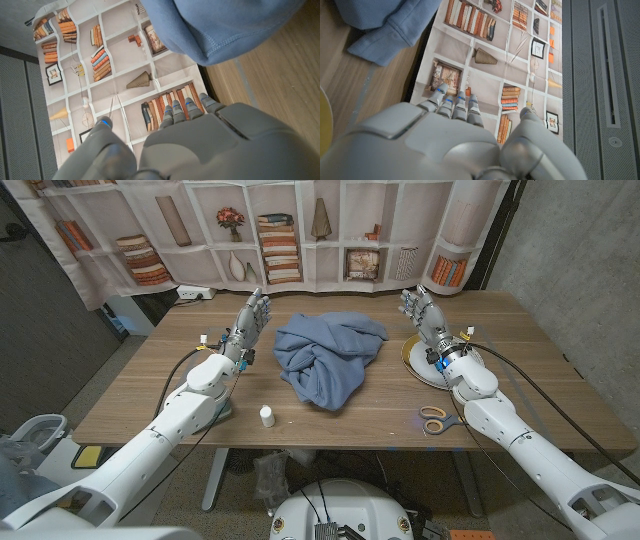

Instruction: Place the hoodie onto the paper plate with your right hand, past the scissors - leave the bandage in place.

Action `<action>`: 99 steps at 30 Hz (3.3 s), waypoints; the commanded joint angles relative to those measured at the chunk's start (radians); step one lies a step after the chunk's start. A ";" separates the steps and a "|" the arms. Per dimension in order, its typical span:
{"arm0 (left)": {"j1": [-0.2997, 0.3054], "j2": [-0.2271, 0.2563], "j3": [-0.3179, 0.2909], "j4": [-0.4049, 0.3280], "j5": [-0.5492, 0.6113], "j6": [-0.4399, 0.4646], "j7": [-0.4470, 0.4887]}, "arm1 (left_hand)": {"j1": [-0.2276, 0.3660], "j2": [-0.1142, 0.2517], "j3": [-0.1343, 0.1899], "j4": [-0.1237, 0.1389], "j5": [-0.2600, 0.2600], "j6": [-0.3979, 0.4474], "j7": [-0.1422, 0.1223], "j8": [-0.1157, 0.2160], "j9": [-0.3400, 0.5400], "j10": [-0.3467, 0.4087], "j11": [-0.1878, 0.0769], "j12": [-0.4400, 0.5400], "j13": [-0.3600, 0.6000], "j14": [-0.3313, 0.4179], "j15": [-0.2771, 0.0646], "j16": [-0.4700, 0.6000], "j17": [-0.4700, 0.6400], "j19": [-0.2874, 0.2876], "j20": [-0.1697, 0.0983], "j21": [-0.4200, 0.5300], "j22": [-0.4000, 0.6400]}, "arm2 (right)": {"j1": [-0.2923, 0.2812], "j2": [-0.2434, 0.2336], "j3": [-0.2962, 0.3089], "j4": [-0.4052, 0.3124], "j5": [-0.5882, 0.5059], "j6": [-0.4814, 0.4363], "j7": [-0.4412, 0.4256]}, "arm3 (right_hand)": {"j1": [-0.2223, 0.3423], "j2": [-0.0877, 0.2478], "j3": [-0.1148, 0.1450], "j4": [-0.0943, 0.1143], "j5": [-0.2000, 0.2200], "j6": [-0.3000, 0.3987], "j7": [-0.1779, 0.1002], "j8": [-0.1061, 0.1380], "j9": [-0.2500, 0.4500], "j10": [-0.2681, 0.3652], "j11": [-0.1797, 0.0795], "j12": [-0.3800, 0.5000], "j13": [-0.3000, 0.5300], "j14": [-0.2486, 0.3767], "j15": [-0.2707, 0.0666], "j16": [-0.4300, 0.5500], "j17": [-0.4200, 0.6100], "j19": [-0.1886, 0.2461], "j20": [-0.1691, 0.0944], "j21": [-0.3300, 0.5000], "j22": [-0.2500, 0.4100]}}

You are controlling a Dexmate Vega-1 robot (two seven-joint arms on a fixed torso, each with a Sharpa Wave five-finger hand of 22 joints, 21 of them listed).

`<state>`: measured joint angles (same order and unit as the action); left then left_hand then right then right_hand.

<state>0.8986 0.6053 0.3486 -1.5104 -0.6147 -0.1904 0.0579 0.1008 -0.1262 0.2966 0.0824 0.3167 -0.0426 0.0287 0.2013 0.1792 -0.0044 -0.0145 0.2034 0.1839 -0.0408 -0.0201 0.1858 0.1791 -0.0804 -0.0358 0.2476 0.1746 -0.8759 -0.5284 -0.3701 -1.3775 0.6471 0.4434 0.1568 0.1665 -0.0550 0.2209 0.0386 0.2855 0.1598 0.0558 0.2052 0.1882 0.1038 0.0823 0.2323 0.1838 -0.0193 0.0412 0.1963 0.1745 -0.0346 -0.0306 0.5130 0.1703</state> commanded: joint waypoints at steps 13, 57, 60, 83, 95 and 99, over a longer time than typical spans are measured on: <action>0.006 0.011 -0.003 -0.019 0.020 0.015 0.027 | 0.022 0.010 -0.008 -0.008 0.010 0.015 0.008 0.000 0.006 -0.015 0.019 -0.005 0.003 -0.019 0.019 0.000 0.002 -0.085 -0.109 -0.047 0.005 | 0.020 0.002 -0.021 -0.010 -0.027 0.034 0.037 | 0.012 0.002 0.002 -0.006 0.001 0.010 0.003 0.004 0.002 0.011 0.000 0.004 0.002 0.010 0.001 0.004 0.005 0.009 -0.017 -0.007 0.001; -0.027 0.019 0.014 0.025 0.011 0.010 -0.049 | 0.039 0.018 -0.017 -0.016 0.013 0.005 0.006 -0.005 0.007 -0.029 0.007 -0.006 0.003 -0.031 0.011 0.000 0.002 -0.035 -0.092 -0.034 0.006 | 0.052 0.008 -0.076 -0.033 -0.110 0.071 0.052 | 0.033 0.012 0.002 -0.023 -0.006 0.013 0.018 -0.001 0.002 0.014 -0.001 -0.003 0.002 0.018 -0.003 -0.002 0.005 0.027 -0.026 -0.037 0.002; -0.026 0.019 0.013 0.025 0.010 0.009 -0.049 | 0.039 0.018 -0.018 -0.016 0.013 0.005 0.006 -0.005 0.007 -0.029 0.007 -0.006 0.003 -0.029 0.011 0.000 0.002 -0.034 -0.090 -0.034 0.006 | 0.055 0.010 -0.079 -0.030 -0.111 0.075 0.057 | 0.034 0.012 0.002 -0.024 -0.007 0.014 0.020 -0.001 0.002 0.018 -0.002 -0.001 0.002 0.022 -0.005 -0.001 0.005 0.032 -0.027 -0.037 0.002; -0.026 0.012 0.018 0.029 0.013 -0.004 -0.054 | 0.049 0.024 -0.021 -0.019 0.013 0.012 0.008 -0.002 0.007 -0.024 0.010 -0.003 0.003 -0.019 0.014 0.004 0.002 -0.013 -0.080 -0.030 0.006 | 0.079 -0.005 -0.103 -0.047 -0.199 0.082 0.035 | 0.040 0.015 0.002 -0.030 -0.009 0.003 0.016 -0.007 0.002 0.025 -0.016 -0.003 0.001 0.033 -0.015 0.000 0.005 0.047 -0.031 -0.047 0.002; -0.032 0.010 0.025 0.031 0.019 0.002 -0.054 | 0.052 0.027 -0.022 -0.021 0.013 0.014 0.007 -0.002 0.007 -0.023 0.009 -0.002 0.003 -0.019 0.014 0.004 0.002 -0.012 -0.078 -0.030 0.007 | 0.072 -0.029 -0.107 -0.084 -0.249 0.078 0.011 | 0.044 0.017 0.001 -0.033 -0.010 0.007 0.013 -0.006 0.002 0.033 -0.018 -0.002 0.001 0.041 -0.017 0.000 0.006 0.059 -0.036 -0.050 0.003; -0.034 0.013 0.027 0.027 0.022 0.007 -0.052 | 0.053 0.027 -0.022 -0.021 0.013 0.013 0.007 -0.002 0.007 -0.022 0.008 -0.002 0.003 -0.020 0.015 0.003 0.002 -0.013 -0.076 -0.031 0.007 | 0.064 -0.039 -0.106 -0.102 -0.278 0.078 -0.010 | 0.045 0.017 0.001 -0.033 -0.011 0.006 0.011 -0.006 0.002 0.033 -0.018 -0.002 0.001 0.041 -0.018 0.000 0.006 0.060 -0.036 -0.052 0.003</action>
<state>0.8705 0.6170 0.3691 -1.4807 -0.6009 -0.1905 0.0048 0.1442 -0.0985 0.2782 0.0641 0.3254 -0.0374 0.0340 0.1943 0.1836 -0.0297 -0.0074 0.1955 0.1837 -0.0638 -0.0069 0.1857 0.1790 -0.0928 -0.0338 0.2080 0.1792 -0.7998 -0.5433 -0.4740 -1.4404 0.4322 0.5304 0.1853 0.2021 -0.0405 0.2196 0.0097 0.2774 0.1660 0.0699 0.1984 0.1880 0.1324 0.0642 0.2322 0.1813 0.0145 0.0179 0.1915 0.1744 0.0172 -0.0357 0.4618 0.1697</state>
